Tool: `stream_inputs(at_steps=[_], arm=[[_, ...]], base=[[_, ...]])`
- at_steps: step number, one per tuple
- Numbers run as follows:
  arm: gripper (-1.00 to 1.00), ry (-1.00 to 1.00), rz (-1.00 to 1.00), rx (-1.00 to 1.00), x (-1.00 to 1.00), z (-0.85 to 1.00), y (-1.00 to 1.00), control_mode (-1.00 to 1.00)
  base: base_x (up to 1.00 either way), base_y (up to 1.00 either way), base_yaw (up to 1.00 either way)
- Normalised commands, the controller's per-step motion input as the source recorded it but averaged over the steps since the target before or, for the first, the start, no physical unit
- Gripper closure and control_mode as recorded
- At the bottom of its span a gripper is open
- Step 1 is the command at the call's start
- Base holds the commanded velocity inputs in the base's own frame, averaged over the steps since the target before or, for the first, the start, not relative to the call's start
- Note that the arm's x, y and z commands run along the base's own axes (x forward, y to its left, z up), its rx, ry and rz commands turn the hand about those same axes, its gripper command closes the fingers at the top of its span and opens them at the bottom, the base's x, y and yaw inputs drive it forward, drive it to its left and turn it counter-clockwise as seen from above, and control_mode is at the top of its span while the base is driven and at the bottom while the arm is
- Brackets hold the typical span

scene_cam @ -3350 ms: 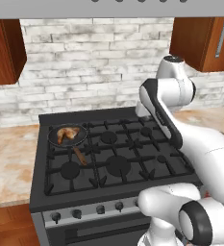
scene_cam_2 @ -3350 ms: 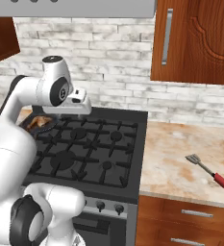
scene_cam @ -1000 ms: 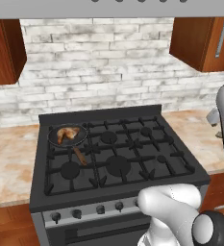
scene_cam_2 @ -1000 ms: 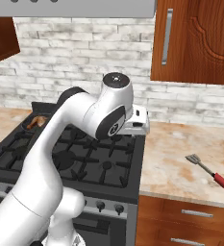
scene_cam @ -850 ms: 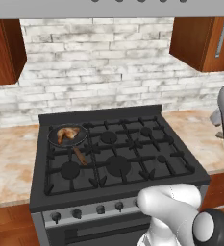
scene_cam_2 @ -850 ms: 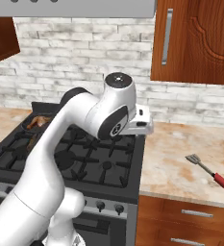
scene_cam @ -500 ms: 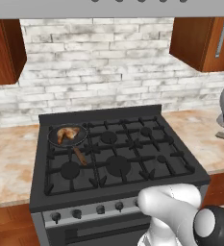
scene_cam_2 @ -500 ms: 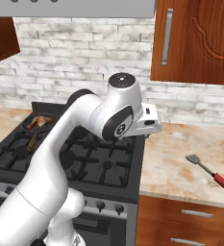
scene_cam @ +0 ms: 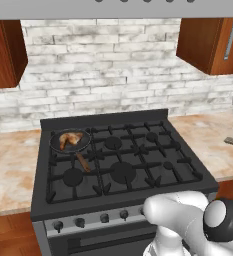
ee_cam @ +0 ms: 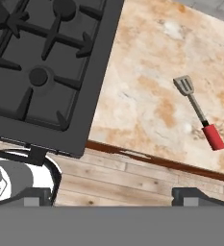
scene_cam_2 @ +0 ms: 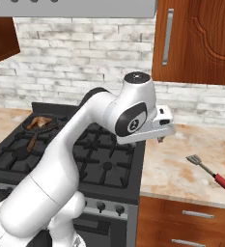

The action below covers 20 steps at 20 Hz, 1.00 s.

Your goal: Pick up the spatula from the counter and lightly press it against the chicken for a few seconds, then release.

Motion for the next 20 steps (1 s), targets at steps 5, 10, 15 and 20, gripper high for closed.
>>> stream_inputs(at_steps=[5, 10, 15, 20], arm=[[-1.00, 0.14, 0.05, 0.00, 0.00, 0.00, -0.42, -1.00], [-1.00, 0.03, 0.09, 0.00, 0.00, -0.10, -0.38, -1.00], [-1.00, 0.00, 0.11, 0.00, 0.00, -0.16, -0.44, -1.00], [-1.00, 0.01, 0.10, 0.00, 0.00, -0.15, -0.41, -1.00]], base=[[0.00, 0.00, 0.00], [0.00, 0.00, 0.00], [0.00, 0.00, 0.00], [0.00, 0.00, 0.00]])
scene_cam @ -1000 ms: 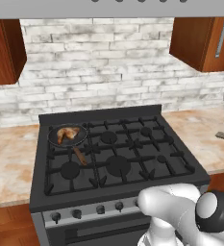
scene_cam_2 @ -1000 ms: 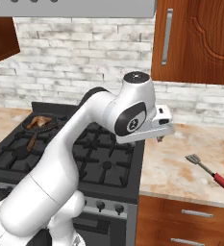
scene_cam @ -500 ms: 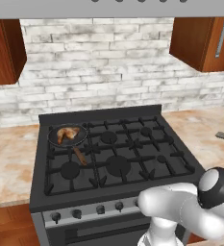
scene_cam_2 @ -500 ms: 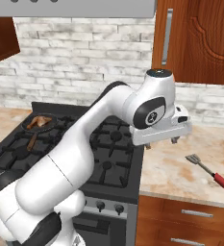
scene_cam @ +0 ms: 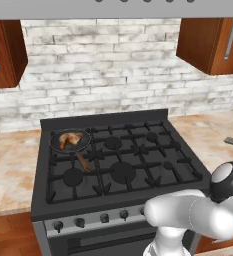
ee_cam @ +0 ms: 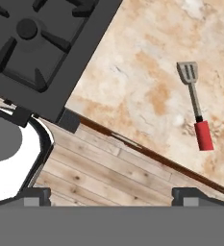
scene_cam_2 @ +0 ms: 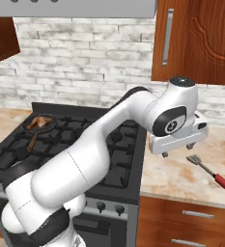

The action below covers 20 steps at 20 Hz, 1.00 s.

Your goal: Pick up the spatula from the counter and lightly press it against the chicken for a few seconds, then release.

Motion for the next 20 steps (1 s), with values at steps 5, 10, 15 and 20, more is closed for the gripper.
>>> stream_inputs(at_steps=[5, 10, 15, 20], arm=[[-1.00, 0.05, 0.10, 0.00, 0.11, -0.13, -0.37, -1.00], [-1.00, 0.07, 0.10, 0.00, 0.22, -0.19, -0.35, -1.00], [-1.00, 0.01, 0.10, 0.05, 0.11, -0.23, -0.31, -1.00], [-1.00, -0.02, 0.02, 0.05, 0.12, -0.06, -0.24, -1.00]], base=[[0.00, 0.00, 0.00], [0.00, 0.00, 0.00], [0.00, 0.00, 0.00], [0.00, 0.00, 0.00]])
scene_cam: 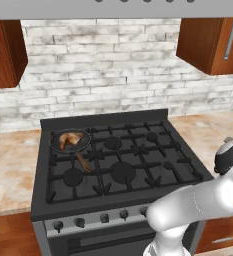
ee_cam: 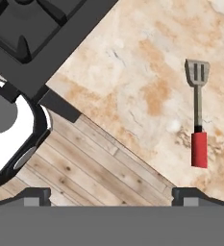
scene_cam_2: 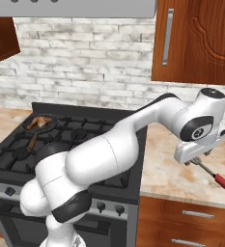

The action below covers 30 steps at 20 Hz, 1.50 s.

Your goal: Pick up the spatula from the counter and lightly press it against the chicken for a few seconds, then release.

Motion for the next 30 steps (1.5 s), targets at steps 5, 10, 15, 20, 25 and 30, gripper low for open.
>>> stream_inputs(at_steps=[5, 10, 15, 20, 25, 30], arm=[[-1.00, 0.01, 0.00, 0.01, 0.17, -0.01, -0.24, -1.00], [-1.00, 0.00, 0.00, 0.00, 0.19, -0.18, -0.14, -1.00], [-1.00, 0.01, 0.00, 0.01, 0.19, -0.21, -0.04, -1.00], [-1.00, 0.02, 0.00, 0.00, 0.02, -0.24, -0.12, -1.00], [-1.00, 0.09, 0.00, 0.00, 0.01, -0.29, -0.14, -1.00], [-1.00, 0.10, 0.00, 0.00, 0.00, -0.14, -0.16, -1.00]], base=[[0.00, 0.00, 0.00], [0.00, 0.00, 0.00], [0.00, 0.00, 0.00], [0.00, 0.00, 0.00], [0.00, 0.00, 0.00], [0.00, 0.00, 0.00]])
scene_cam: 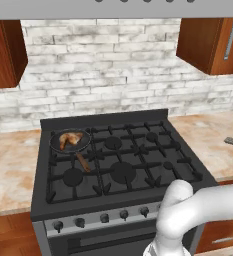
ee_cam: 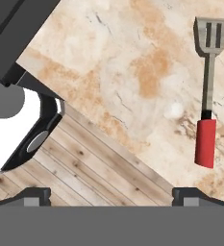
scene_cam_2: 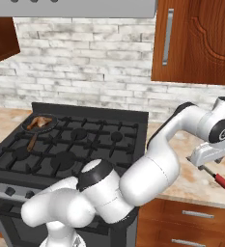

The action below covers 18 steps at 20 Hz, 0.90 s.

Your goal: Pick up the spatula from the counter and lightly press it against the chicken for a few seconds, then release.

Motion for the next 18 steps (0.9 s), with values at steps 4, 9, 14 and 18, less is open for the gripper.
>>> stream_inputs(at_steps=[4, 9, 14, 18], arm=[[-1.00, 0.00, 0.00, 0.00, 0.00, -0.09, -0.11, -1.00], [-1.00, 0.00, 0.00, 0.02, 0.00, -0.14, -0.04, -1.00], [-1.00, 0.00, 0.00, 0.00, 0.00, -0.20, -0.02, -1.00], [-1.00, 0.00, 0.00, 0.00, 0.00, -0.26, -0.02, -1.00]], base=[[0.00, 0.00, 0.00], [0.00, 0.00, 0.00], [0.00, 0.00, 0.00], [0.00, 0.00, 0.00]])
